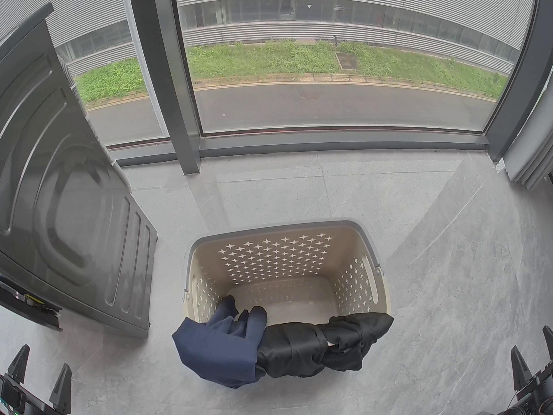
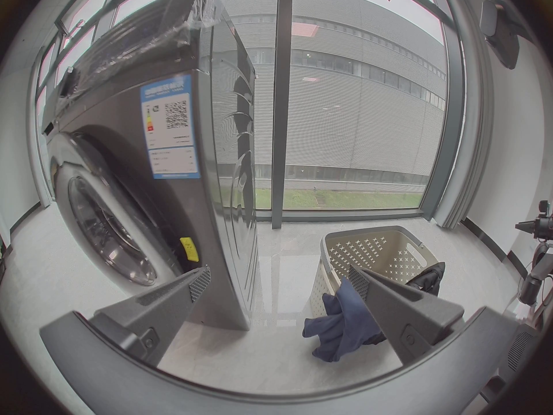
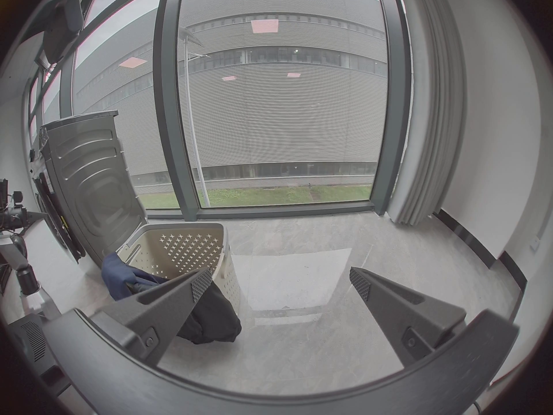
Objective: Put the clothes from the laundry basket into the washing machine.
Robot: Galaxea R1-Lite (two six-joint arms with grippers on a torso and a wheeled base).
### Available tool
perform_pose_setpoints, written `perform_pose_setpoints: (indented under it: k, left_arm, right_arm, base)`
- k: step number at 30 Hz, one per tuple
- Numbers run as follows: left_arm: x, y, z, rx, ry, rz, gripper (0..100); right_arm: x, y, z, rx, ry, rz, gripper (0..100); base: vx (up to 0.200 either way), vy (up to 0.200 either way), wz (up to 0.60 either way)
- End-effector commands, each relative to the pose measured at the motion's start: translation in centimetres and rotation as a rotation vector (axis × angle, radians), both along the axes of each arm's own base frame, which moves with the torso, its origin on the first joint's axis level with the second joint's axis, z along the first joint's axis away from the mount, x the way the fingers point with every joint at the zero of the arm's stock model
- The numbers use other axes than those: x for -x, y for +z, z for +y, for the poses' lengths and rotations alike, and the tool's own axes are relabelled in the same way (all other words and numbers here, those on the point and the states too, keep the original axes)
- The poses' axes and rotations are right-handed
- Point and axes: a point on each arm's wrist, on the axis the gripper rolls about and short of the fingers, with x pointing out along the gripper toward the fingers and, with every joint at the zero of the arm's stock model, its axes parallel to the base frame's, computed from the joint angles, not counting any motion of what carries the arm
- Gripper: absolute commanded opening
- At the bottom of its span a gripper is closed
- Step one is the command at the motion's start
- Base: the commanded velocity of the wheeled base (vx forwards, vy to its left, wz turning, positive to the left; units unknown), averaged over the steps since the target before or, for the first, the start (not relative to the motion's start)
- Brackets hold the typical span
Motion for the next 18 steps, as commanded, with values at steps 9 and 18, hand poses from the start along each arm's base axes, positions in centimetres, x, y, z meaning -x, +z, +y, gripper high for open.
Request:
perform_pose_setpoints:
  k: [9,18]
  left_arm:
    - [-0.04,-0.46,0.00,0.000,0.001,0.005,100]
    - [-0.04,-0.48,0.00,0.000,0.001,0.006,100]
  right_arm:
    - [-0.01,-0.48,0.00,0.000,0.001,0.001,100]
    - [-0.01,-0.48,0.00,0.000,0.001,0.001,100]
  base:
    - [-0.200,0.000,0.00]
    - [-0.200,0.000,0.00]
